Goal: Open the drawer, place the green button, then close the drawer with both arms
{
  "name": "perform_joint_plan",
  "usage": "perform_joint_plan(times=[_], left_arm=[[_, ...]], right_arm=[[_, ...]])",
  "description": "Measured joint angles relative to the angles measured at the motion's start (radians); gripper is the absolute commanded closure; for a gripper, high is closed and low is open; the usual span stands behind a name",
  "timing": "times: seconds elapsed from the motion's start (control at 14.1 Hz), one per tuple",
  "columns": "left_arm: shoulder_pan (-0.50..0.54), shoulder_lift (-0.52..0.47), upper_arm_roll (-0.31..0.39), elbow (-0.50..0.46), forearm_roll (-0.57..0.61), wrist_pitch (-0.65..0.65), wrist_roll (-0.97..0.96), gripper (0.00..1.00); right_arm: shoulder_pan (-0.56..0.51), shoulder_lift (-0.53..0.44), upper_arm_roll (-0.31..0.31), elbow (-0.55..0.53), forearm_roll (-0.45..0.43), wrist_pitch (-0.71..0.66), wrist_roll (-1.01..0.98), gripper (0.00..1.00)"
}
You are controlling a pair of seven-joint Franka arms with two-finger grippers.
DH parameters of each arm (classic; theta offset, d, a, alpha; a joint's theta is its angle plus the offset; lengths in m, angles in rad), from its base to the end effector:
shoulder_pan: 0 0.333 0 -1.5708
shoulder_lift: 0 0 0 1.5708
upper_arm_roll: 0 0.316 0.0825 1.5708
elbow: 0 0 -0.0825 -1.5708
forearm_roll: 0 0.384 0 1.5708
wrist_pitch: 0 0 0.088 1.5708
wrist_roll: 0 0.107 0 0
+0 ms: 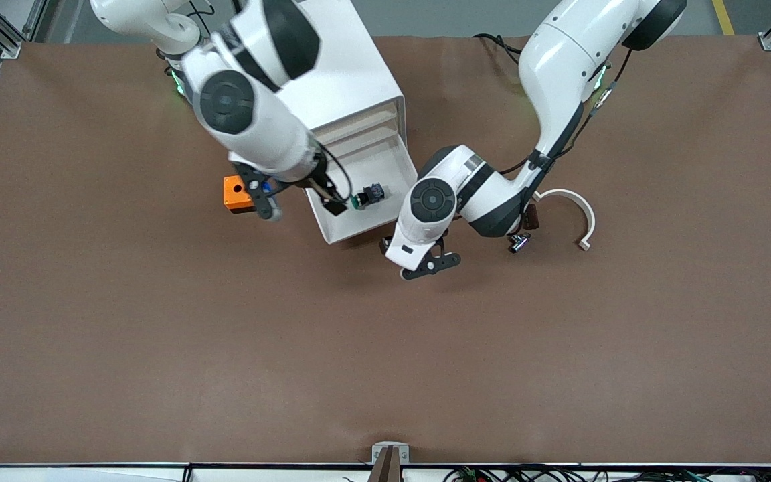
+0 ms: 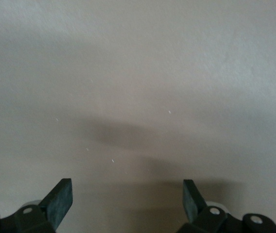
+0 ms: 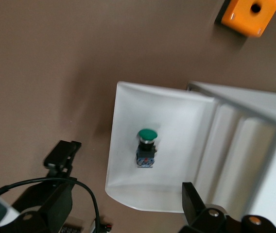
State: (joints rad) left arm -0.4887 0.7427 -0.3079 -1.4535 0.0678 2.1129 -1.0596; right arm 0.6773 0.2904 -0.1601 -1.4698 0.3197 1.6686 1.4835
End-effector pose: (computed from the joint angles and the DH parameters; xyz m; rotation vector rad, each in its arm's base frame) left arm 0.5296 -0.4805 0.2563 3.0476 0.4575 -0.2328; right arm 0.5350 0.3540 0.5118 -2.6626 1.4670 0.4206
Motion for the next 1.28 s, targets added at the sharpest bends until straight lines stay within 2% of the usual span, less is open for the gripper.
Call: perform_joint_plan(times=[0.21, 0.5, 0.71, 0.92, 1.28], left_arm=[[-0.033, 0.0, 0.0, -0.012, 0.0, 0.042, -0.043, 0.0], [-0.052, 0.001, 0.0, -0.09, 0.0, 0.155, -0.072, 0.0], [-0.063, 0.001, -0.003, -0.117, 0.0, 0.168, -0.08, 0.0], [-0.064, 0.001, -0.024, -0.126, 0.0, 0.172, -0.081, 0.0], [-0.082, 0.001, -0.07, -0.148, -0.028, 0.172, -0.084, 0.0]], right_arm=[[-0.15, -0.059, -0.006, 0.04, -0.029, -0.139, -0.303, 0.0], [-0.288, -0.109, -0.006, 0.043, -0.142, -0.189, -0.718, 0.0], [-0.376, -0.11, -0.006, 0.041, -0.193, -0.19, -0.968, 0.0], [-0.445, -0.11, -0.005, 0.039, -0.24, -0.187, -1.142, 0.0], [-0.561, -0.11, -0.005, 0.039, -0.249, -0.173, -1.363, 0.0]])
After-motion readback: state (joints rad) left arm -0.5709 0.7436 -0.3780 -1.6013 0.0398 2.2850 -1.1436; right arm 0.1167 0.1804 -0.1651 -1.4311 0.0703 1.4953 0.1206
